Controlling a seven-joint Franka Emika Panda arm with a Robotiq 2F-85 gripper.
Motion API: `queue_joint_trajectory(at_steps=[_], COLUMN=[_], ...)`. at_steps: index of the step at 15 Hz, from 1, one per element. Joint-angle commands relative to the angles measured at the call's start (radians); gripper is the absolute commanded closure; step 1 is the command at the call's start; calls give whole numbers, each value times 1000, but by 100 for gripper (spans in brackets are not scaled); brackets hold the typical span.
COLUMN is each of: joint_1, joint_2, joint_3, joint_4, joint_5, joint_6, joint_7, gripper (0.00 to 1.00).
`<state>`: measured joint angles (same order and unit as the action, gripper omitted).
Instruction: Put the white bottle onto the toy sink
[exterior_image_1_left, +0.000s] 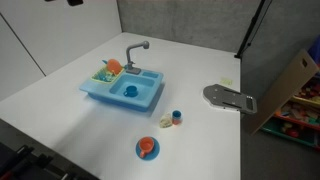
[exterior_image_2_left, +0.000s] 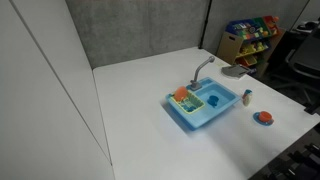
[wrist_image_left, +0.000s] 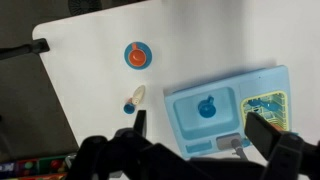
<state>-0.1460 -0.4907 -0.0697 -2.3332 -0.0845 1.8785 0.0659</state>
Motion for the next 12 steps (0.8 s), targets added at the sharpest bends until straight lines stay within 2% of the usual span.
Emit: queue_joint_trajectory(at_steps=[1, 7, 12], joint_1=[7, 7, 16], joint_2=[0, 0, 88], joint_3=[-6, -6, 4], joint_4=[4, 4, 63], joint_5=[-3, -3, 7], joint_6=[-3, -3, -23], joint_7=[2, 2, 22], gripper=[0, 0, 0])
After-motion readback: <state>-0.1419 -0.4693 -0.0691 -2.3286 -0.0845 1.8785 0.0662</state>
